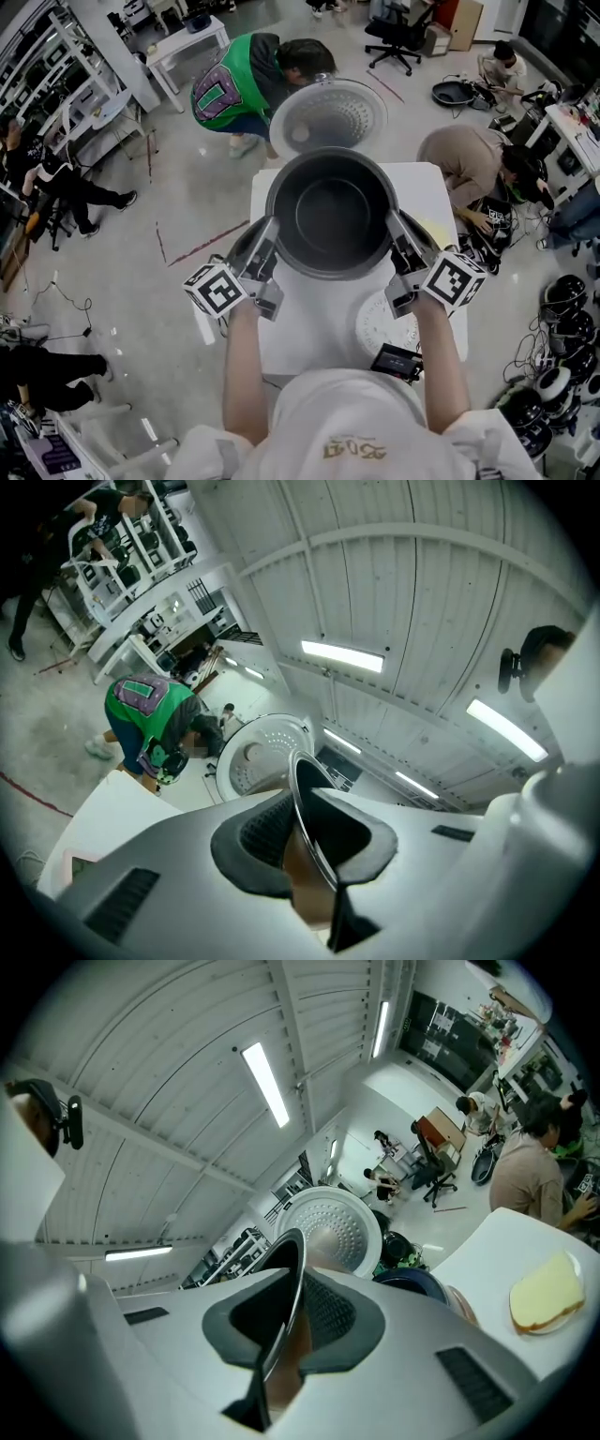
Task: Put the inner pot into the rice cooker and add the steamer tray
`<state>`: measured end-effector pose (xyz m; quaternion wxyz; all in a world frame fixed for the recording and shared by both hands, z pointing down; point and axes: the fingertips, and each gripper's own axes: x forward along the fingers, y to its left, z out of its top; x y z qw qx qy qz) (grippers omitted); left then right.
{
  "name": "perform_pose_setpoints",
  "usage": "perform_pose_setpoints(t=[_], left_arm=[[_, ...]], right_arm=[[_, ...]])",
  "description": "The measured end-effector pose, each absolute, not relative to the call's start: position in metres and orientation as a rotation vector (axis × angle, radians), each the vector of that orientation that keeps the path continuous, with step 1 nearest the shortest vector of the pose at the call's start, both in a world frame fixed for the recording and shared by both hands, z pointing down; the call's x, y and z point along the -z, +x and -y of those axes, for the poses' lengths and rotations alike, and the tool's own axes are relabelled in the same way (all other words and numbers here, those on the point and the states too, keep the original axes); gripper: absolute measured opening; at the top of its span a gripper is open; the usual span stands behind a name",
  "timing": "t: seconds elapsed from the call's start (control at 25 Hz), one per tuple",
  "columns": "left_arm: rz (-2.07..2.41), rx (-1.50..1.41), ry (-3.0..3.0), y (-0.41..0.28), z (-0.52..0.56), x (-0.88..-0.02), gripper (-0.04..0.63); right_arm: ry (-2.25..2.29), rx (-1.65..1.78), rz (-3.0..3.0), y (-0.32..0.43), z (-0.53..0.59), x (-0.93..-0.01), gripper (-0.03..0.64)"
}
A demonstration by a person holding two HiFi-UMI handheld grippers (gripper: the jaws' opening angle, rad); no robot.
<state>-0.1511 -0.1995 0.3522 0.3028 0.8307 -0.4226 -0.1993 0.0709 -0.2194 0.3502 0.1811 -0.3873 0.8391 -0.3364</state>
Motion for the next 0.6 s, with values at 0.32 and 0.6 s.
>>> perform_pose_setpoints(t=[0.32, 0.6], left_arm=[[1.074, 0.477, 2.188, -0.141, 0.231, -0.366, 0.067], [1.056, 0.45, 2.151, -0.124, 0.251, -0.397, 0.066]], right_arm=[[-1.168, 0.986, -2.341, 0.082, 0.242, -0.363, 0.048], [-1.229, 1.057, -2.308, 0.101, 0.257, -0.399, 0.047]])
